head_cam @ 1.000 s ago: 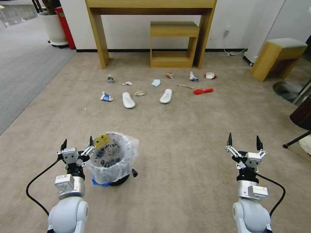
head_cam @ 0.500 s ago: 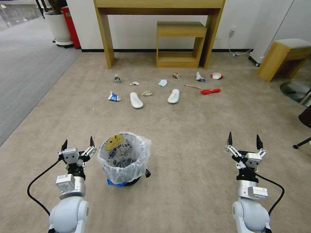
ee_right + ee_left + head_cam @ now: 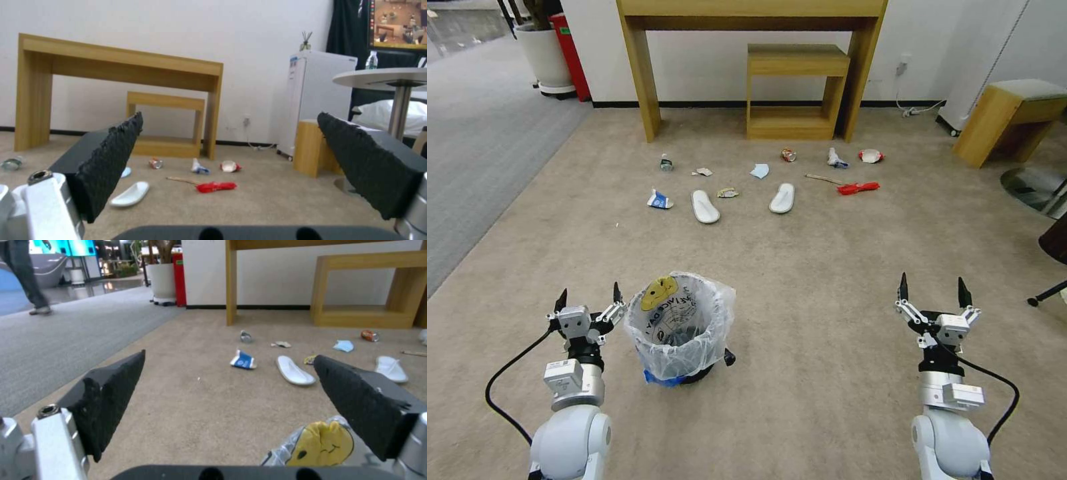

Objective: Pick up the trash bin and place the garbage on the floor into it.

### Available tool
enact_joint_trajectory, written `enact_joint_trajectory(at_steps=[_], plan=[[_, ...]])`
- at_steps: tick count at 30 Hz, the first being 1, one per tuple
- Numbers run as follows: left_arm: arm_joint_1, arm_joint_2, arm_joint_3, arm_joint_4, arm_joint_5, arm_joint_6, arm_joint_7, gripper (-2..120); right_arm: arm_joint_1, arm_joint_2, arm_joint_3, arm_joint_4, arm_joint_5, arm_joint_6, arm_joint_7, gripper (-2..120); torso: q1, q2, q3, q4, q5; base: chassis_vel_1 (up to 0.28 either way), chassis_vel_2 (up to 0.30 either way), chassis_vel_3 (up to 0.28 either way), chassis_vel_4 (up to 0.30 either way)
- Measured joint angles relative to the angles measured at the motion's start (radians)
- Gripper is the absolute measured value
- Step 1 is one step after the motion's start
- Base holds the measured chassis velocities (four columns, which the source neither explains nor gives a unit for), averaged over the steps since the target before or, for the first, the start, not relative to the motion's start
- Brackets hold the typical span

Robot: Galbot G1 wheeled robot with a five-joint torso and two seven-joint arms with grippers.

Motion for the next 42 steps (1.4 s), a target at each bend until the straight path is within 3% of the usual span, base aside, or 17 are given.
enact_joint_trajectory(at_steps=[29,42], plan=[[-0.002,-0.001,0.001,0.004,0.012,-0.005,-0.005,100,0.005,-0.003,-0.005,-0.005,0.009,0.015,0.016,100,0.0,0.0,0.0,0.0001,0.0,-0.149,0.153,0.149,-0.147],[0.013,0.006,0.015,-0.004,0.007,0.01,-0.019,100,-0.007,-0.037,-0.006,0.003,0.016,-0.011,0.028,100,0.0,0.0,0.0,-0.0001,0.0,-0.014,0.022,0.011,-0.012]])
